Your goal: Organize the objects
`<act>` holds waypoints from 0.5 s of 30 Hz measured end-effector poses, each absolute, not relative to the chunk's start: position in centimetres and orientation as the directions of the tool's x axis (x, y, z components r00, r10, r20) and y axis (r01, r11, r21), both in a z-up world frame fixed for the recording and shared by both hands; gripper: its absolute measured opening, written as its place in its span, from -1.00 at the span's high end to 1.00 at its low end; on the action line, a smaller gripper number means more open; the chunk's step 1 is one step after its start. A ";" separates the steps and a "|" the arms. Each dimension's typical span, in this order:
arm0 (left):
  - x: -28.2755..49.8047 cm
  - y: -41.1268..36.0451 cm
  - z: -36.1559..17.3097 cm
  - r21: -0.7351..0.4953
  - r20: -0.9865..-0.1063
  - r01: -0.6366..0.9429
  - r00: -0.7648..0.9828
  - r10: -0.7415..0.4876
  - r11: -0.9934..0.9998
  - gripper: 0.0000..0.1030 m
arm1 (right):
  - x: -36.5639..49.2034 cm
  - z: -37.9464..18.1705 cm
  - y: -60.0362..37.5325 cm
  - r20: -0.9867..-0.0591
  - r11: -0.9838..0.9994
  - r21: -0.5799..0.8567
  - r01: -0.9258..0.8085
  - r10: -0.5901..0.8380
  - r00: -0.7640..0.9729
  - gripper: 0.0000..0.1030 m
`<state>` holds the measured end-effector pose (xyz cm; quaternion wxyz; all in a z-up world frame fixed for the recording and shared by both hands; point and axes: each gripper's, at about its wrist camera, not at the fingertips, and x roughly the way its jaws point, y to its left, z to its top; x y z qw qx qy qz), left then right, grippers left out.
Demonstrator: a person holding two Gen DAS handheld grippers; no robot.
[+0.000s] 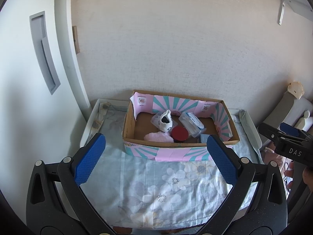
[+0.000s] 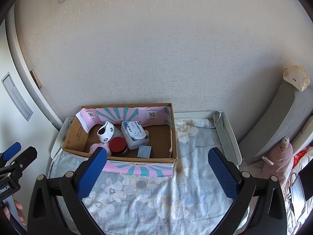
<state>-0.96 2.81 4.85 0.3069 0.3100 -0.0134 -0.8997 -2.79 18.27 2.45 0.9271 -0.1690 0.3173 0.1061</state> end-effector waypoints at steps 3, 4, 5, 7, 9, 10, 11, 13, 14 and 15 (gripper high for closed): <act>-0.9 2.9 4.9 0.210 -0.550 0.543 -0.622 -0.558 -0.813 -1.00 | -2.8 2.5 18.4 -0.622 0.919 -0.248 -0.307 0.092 0.777 -0.99; -0.9 2.9 4.9 0.210 -0.550 0.544 -0.622 -0.558 -0.813 -1.00 | -2.8 2.5 18.4 -0.622 0.919 -0.247 -0.308 0.093 0.778 -0.99; -0.9 2.9 4.9 0.210 -0.550 0.543 -0.622 -0.557 -0.813 -1.00 | -2.8 2.5 18.4 -0.622 0.919 -0.247 -0.308 0.094 0.778 -0.99; -0.9 2.8 4.9 0.209 -0.554 0.540 -0.622 -0.554 -0.815 -1.00 | -2.8 2.4 18.3 -0.622 0.919 -0.246 -0.308 0.094 0.777 -0.99; -0.9 2.8 4.9 0.204 -0.566 0.537 -0.617 -0.546 -0.818 -1.00 | -2.8 2.4 18.3 -0.622 0.919 -0.246 -0.309 0.095 0.777 -0.99; -0.9 2.9 5.0 0.209 -0.567 0.539 -0.613 -0.551 -0.816 -1.00 | -2.8 2.4 18.3 -0.623 0.919 -0.245 -0.309 0.095 0.777 -0.99; -1.0 3.0 5.0 0.221 -0.562 0.543 -0.608 -0.561 -0.810 -1.00 | -2.8 2.4 18.3 -0.622 0.919 -0.246 -0.308 0.094 0.777 -0.99; -0.8 3.4 5.1 0.235 -0.549 0.543 -0.610 -0.571 -0.806 -1.00 | -2.9 2.4 18.4 -0.620 0.919 -0.249 -0.307 0.093 0.780 -0.99; -0.8 3.4 5.3 0.237 -0.544 0.546 -0.612 -0.575 -0.804 -1.00 | -2.9 2.4 18.4 -0.619 0.919 -0.249 -0.306 0.092 0.780 -0.99; -0.7 3.5 5.4 0.238 -0.538 0.549 -0.612 -0.580 -0.801 -1.00 | -2.9 2.4 18.4 -0.618 0.919 -0.249 -0.306 0.092 0.781 -0.99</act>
